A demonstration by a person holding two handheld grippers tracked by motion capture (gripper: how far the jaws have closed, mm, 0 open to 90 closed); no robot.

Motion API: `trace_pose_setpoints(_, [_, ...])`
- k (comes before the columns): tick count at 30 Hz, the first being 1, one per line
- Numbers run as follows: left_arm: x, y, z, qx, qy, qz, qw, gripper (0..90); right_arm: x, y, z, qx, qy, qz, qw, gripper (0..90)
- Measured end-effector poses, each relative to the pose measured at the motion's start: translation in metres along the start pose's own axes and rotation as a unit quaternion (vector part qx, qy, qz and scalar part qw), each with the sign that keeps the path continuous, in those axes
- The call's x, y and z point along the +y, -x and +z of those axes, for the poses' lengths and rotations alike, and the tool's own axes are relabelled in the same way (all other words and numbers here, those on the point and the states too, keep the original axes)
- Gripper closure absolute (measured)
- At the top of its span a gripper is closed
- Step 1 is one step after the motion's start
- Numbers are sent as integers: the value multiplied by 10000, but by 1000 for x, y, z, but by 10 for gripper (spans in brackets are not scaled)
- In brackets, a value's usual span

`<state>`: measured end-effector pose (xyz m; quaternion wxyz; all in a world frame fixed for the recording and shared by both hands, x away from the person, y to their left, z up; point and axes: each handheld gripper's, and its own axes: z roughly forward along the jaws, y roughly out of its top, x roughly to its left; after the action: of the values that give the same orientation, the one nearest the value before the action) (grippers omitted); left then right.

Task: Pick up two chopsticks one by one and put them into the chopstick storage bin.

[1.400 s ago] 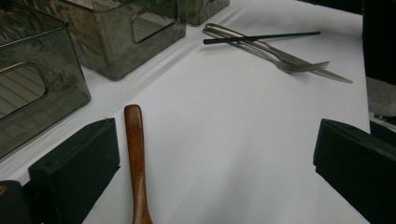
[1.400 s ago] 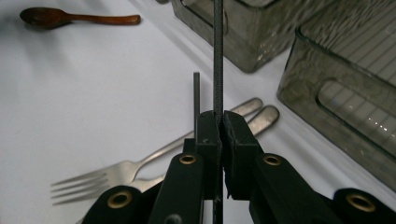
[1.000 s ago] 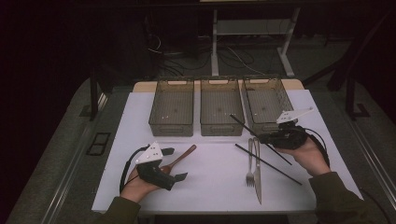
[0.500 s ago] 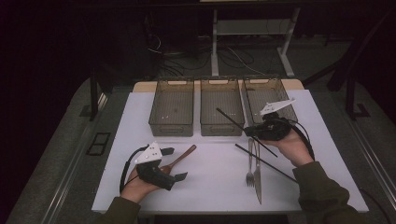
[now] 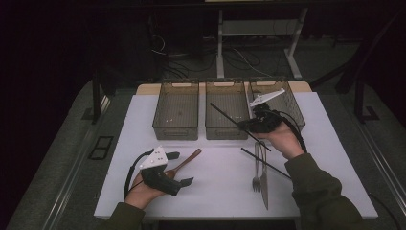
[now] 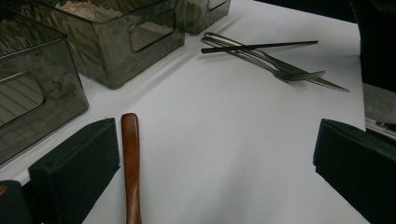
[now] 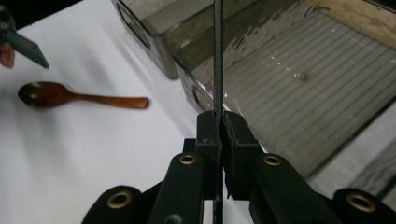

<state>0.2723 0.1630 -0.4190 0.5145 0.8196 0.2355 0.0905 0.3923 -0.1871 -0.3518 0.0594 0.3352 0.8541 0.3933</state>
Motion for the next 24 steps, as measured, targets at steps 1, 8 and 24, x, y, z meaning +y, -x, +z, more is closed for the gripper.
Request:
trace_pose_setpoints(1, [0,0,0,0,0,0,10000,0,3,0,2,-16,-13,14,10000,845])
trace_pose_setpoints(8, [0,1,2,20,5,-5,10000,0,23,-3,18,-62,-106,-8,9999,845])
trace_pose_setpoints(24, [0,-1,0,51,59,-40,10000,0,66,-7,54,-65,-178,129,9997,845])
